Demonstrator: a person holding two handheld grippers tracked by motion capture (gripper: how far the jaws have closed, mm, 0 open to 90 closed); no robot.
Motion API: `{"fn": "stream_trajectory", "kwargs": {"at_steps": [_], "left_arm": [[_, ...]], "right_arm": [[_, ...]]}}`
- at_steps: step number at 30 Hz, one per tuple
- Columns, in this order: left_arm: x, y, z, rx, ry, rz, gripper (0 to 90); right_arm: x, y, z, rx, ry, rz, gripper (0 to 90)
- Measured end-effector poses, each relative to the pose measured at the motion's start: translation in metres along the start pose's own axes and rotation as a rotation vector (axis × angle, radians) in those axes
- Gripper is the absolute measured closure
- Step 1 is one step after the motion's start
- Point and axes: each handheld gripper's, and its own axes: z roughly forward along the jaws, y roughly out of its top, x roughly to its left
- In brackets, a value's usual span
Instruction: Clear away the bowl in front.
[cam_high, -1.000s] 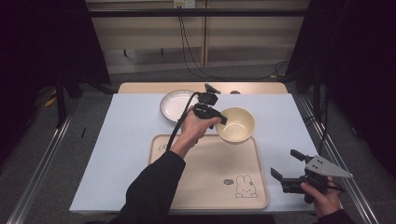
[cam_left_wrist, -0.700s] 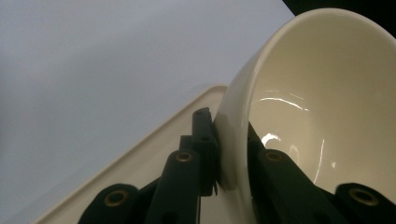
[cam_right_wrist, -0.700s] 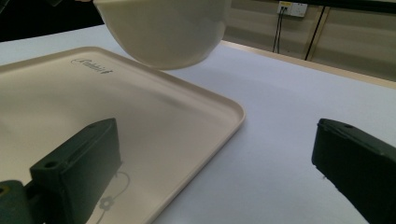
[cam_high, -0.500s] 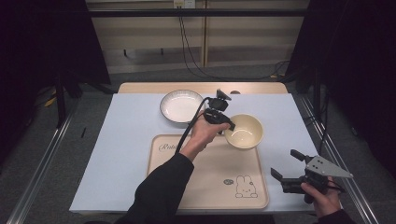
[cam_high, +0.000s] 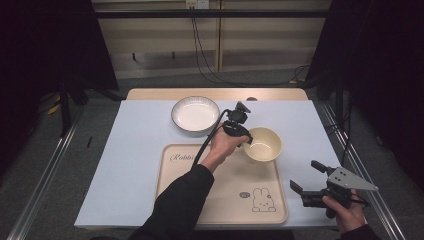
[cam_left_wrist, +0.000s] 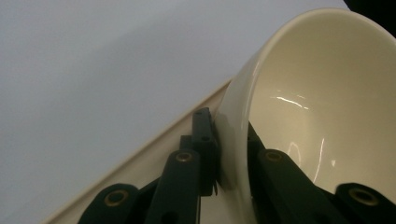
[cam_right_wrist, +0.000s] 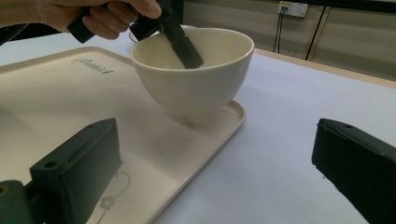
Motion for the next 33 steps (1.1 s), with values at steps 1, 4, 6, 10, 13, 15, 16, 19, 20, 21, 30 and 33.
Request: {"fn": "stream_trajectory", "kwargs": {"at_steps": [1,4,6,10,13,15,16,19,20,21,30,33], "left_arm": [[0.000,0.000,0.000,0.000,0.000,0.000,83.8],[0.002,0.000,0.005,0.010,0.005,0.000,83.7],[0.002,0.000,0.007,0.003,0.004,-0.006,83.8],[0.003,0.000,0.013,0.017,0.017,-0.009,83.7],[0.004,-0.001,0.014,0.028,0.028,-0.004,83.7],[0.005,-0.001,0.017,0.033,0.021,-0.011,83.8],[0.006,-0.001,0.020,0.022,0.025,-0.015,83.7],[0.006,-0.001,0.022,0.033,0.026,-0.016,83.7],[0.004,-0.002,0.023,0.026,0.031,-0.021,83.6],[0.004,-0.002,0.023,0.026,0.031,-0.021,83.6],[0.007,-0.002,0.024,0.013,0.028,-0.033,83.2],[0.006,-0.002,0.025,0.003,0.031,-0.030,83.0]], "right_arm": [[0.000,0.000,0.000,0.000,0.000,0.000,1.0],[0.000,0.000,0.000,0.001,0.001,0.000,1.0],[0.000,0.000,0.000,0.000,0.002,0.001,1.0],[0.000,0.000,0.000,0.002,0.003,0.000,1.0],[0.000,0.000,0.000,0.003,0.002,-0.001,1.0],[0.000,0.000,0.000,0.001,0.000,-0.003,1.0],[0.000,0.000,0.000,0.002,0.003,-0.001,1.0],[0.000,0.000,0.000,0.002,0.004,-0.002,1.0],[0.000,0.000,0.000,0.003,0.003,-0.001,1.0],[0.000,0.000,0.000,0.003,0.003,-0.001,1.0],[0.000,0.000,0.000,0.000,0.004,-0.001,1.0],[0.000,0.000,0.000,0.000,0.006,0.001,1.0]]}}
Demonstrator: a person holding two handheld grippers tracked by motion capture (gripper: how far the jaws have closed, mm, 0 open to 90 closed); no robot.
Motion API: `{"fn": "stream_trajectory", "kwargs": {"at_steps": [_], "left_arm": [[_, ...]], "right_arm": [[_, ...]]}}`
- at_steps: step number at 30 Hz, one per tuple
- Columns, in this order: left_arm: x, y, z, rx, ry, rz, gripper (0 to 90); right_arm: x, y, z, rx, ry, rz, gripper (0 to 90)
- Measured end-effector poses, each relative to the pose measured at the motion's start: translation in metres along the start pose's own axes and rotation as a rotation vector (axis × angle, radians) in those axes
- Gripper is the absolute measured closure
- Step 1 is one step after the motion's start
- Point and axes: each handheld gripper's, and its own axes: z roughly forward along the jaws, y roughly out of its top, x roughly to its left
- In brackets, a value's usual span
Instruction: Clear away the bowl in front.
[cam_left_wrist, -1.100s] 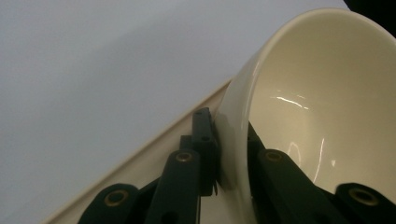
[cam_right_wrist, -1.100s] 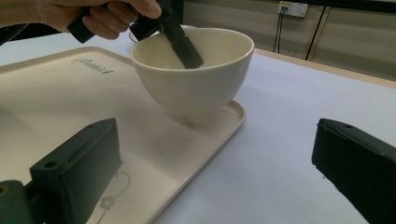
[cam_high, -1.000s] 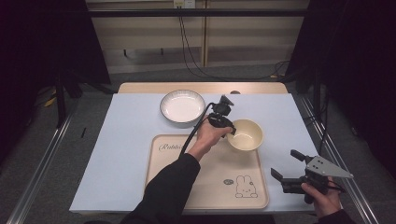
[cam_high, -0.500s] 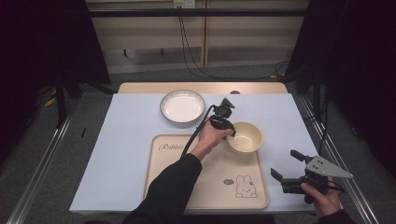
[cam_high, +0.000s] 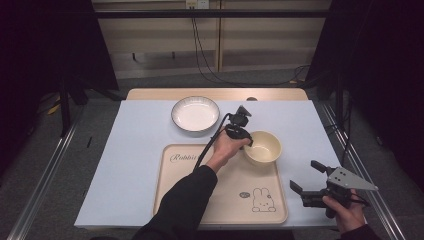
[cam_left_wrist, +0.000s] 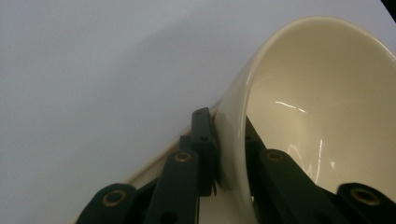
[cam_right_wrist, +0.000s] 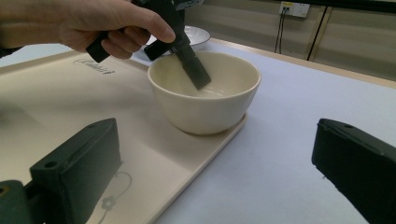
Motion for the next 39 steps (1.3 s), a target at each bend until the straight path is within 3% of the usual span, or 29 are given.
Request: {"fn": "stream_trajectory", "kwargs": {"at_steps": [7,9,11,12,13,18,19,22,25,26,29,30,31,35,39], "left_arm": [[0.001,-0.001,0.000,-0.010,-0.011,0.019,82.5],[0.001,-0.002,0.000,-0.011,-0.010,0.051,82.2],[0.000,-0.003,0.002,-0.055,-0.014,0.026,81.5],[0.000,-0.003,0.001,-0.043,-0.016,0.043,81.1],[0.002,-0.003,0.001,-0.025,-0.011,0.068,80.1],[0.002,-0.005,0.002,-0.046,-0.008,0.079,72.6],[0.001,-0.006,0.001,-0.052,-0.004,0.098,69.9],[0.001,-0.005,0.000,-0.063,-0.012,0.096,63.1],[0.002,-0.006,-0.001,-0.083,0.004,0.117,50.5],[0.000,-0.006,0.000,-0.099,0.009,0.097,47.5],[0.001,-0.007,-0.002,-0.132,0.031,0.102,32.6],[0.001,-0.007,-0.003,-0.137,0.040,0.112,32.6],[0.001,-0.007,-0.005,-0.142,0.060,0.128,25.6],[0.002,-0.006,-0.011,-0.191,0.085,0.125,8.8],[0.005,-0.007,-0.020,-0.217,0.102,0.132,5.7]], "right_arm": [[0.000,0.000,0.000,0.001,0.002,0.000,1.0],[0.000,0.000,0.000,0.002,0.005,-0.002,1.0],[0.000,0.000,0.000,0.000,0.003,0.000,1.0],[0.000,0.000,0.000,0.001,0.003,0.001,1.0],[0.000,0.000,0.000,0.001,0.003,-0.001,1.0],[0.000,0.000,0.000,0.001,0.003,-0.001,1.0],[0.000,0.000,0.000,0.000,0.004,-0.003,1.0],[0.000,0.000,0.000,0.000,0.004,-0.001,1.0],[0.000,0.000,0.000,0.000,0.004,0.000,1.0],[0.000,0.000,0.000,-0.001,0.003,0.000,1.0],[0.000,0.000,0.000,0.000,0.002,-0.001,1.0],[0.000,0.000,0.000,0.000,0.002,-0.001,1.0],[0.000,0.000,0.000,0.000,0.002,-0.001,0.9],[0.000,0.000,0.000,0.003,0.005,-0.003,0.9],[0.000,0.000,0.000,0.004,0.007,-0.003,0.9]]}}
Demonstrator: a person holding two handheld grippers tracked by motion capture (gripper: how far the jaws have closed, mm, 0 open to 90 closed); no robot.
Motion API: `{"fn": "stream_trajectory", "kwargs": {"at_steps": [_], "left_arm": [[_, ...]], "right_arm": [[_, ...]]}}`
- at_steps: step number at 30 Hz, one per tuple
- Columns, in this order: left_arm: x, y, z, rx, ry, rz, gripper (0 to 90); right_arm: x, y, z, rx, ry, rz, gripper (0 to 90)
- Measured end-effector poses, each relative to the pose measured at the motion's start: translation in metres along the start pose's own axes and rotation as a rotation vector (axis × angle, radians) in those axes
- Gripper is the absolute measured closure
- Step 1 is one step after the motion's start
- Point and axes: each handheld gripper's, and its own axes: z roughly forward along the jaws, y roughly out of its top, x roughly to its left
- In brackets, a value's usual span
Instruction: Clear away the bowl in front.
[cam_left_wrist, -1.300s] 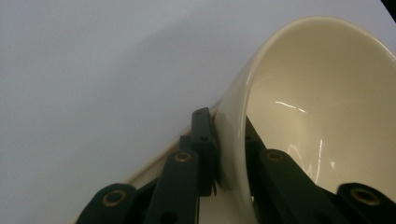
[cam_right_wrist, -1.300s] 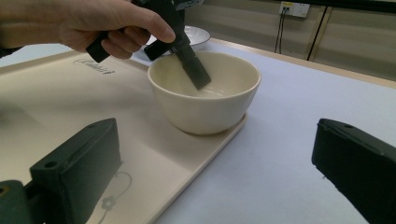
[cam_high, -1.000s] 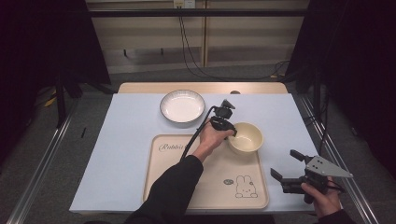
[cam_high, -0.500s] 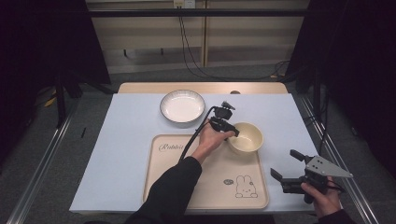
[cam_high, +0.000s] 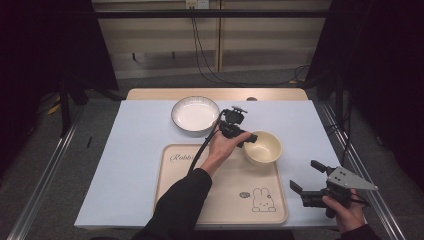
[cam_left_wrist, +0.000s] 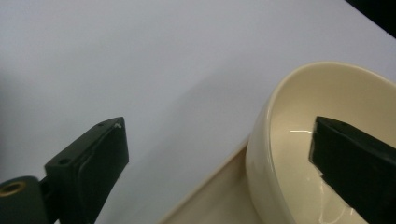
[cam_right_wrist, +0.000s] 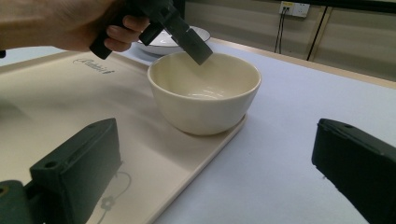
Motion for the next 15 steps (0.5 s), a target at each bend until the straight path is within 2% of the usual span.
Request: {"fn": "stream_trajectory", "kwargs": {"at_steps": [3,5,7,11,13,15], "left_arm": [[0.003,-0.004,-0.006,-0.044,0.000,0.003,4.0],[0.007,-0.007,-0.012,-0.048,0.011,0.018,4.3],[0.009,-0.009,-0.016,-0.060,0.005,0.013,3.0],[0.013,-0.015,-0.027,-0.084,0.043,0.042,3.0],[0.015,-0.018,-0.033,-0.120,0.028,0.035,3.1],[0.016,-0.021,-0.041,-0.156,0.045,0.036,2.9]], "right_arm": [[0.000,0.000,0.000,-0.002,-0.006,0.001,0.9],[0.000,0.000,0.000,-0.003,-0.006,0.001,0.9],[0.000,0.000,0.000,-0.001,-0.004,0.001,0.9],[0.000,0.000,0.000,-0.001,-0.005,-0.001,0.9],[0.000,0.000,0.000,-0.001,-0.006,0.001,0.9],[0.000,0.000,0.000,-0.001,-0.008,0.002,0.9]]}}
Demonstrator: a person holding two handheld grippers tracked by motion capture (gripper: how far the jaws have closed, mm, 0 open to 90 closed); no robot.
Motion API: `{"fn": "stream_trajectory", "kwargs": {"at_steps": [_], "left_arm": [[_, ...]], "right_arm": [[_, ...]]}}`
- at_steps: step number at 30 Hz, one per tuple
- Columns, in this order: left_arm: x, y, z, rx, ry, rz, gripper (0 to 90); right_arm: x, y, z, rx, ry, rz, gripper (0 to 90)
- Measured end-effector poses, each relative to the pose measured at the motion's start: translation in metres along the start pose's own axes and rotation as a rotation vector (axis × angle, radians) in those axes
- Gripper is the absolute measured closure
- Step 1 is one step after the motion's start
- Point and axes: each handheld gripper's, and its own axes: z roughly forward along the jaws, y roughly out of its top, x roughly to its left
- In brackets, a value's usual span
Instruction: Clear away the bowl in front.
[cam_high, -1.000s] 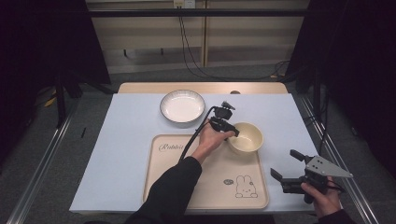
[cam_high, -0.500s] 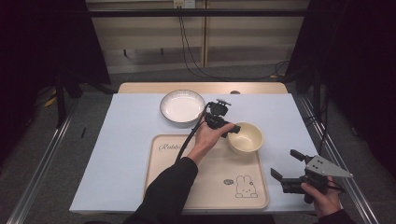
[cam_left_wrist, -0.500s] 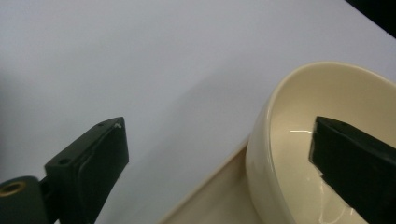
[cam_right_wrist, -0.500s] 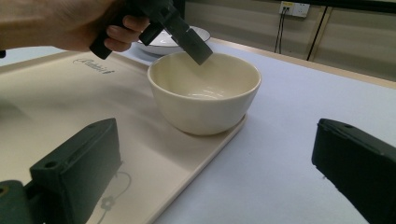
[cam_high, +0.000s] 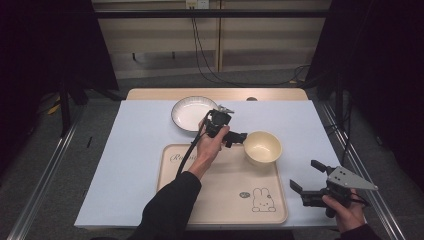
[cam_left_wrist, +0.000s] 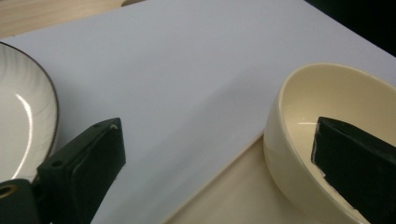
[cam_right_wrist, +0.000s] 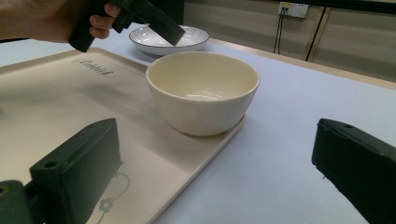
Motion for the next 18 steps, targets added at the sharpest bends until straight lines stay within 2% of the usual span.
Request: {"fn": "stream_trajectory", "kwargs": {"at_steps": [4,6,7,8,10,11,14,18], "left_arm": [[0.003,-0.003,-0.018,-0.059,0.020,0.037,2.7],[0.005,-0.005,-0.027,-0.076,0.024,0.024,2.7],[0.007,-0.007,-0.035,-0.094,0.046,0.044,2.5],[0.007,-0.007,-0.035,-0.094,0.046,0.044,2.6],[0.009,-0.010,-0.045,-0.130,0.086,0.056,2.4],[0.011,-0.012,-0.049,-0.146,0.104,0.057,2.3],[0.016,-0.016,-0.061,-0.180,0.116,0.036,2.4],[0.023,-0.021,-0.076,-0.219,0.144,0.039,2.7]], "right_arm": [[-0.001,0.000,0.001,-0.005,0.001,-0.007,0.9],[0.000,0.001,0.002,-0.002,0.000,-0.001,0.9],[0.000,0.001,0.002,0.000,0.003,-0.003,0.9],[0.000,0.001,0.002,0.000,0.003,-0.003,0.9],[0.000,0.001,0.003,0.001,0.004,-0.006,0.9],[0.000,0.001,0.003,0.002,0.008,-0.007,1.0],[-0.001,0.001,0.003,-0.001,0.008,-0.011,1.0],[-0.001,0.001,0.003,0.009,0.016,-0.012,0.9]]}}
